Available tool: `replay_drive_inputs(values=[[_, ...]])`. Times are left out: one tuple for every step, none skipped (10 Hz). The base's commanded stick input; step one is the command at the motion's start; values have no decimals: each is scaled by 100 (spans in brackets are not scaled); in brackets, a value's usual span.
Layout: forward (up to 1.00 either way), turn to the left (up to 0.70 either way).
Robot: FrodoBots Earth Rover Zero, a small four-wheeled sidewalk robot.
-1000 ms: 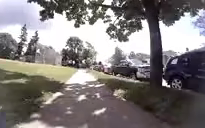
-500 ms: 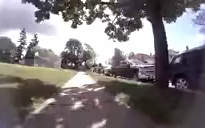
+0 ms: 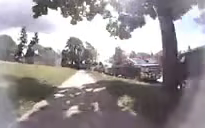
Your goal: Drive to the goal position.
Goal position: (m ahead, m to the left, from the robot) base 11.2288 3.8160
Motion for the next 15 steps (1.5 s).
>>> replay_drive_inputs(values=[[70,35],[70,21],[70,0],[70,0],[70,0],[70,0],[70,0],[70,0],[70,0],[70,0],[70,0],[70,0],[70,0],[70,0],[70,0]])
